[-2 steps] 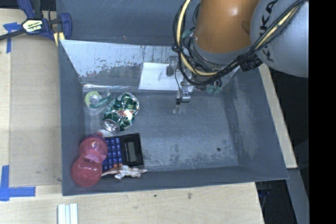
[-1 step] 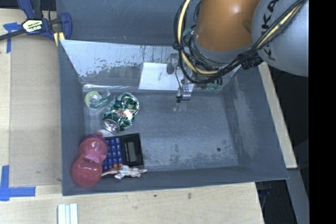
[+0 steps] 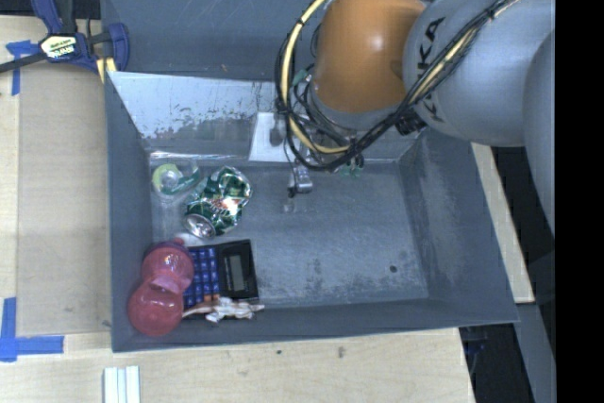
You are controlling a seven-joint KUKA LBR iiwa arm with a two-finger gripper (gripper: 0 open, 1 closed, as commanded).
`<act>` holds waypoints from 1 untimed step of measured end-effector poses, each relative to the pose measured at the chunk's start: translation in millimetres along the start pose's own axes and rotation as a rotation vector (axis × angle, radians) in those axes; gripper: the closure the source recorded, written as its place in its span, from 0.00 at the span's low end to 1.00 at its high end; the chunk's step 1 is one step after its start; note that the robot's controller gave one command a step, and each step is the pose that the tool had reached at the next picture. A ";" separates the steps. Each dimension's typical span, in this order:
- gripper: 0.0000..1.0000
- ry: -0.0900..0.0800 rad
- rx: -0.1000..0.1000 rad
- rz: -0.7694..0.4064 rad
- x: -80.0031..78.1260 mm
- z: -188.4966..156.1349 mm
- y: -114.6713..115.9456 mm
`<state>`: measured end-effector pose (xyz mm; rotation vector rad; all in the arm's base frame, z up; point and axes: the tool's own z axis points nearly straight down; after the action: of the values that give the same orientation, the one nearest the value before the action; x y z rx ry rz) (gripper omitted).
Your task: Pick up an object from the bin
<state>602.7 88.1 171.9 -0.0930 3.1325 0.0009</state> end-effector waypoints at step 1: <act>0.00 0.005 0.000 -0.157 7.7 15.9 60.5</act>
Offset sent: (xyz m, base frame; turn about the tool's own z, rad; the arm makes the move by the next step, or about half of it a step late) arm -0.0321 0.0530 -0.0515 -0.2402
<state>591.6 148.0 156.0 -0.3388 3.1205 -0.0002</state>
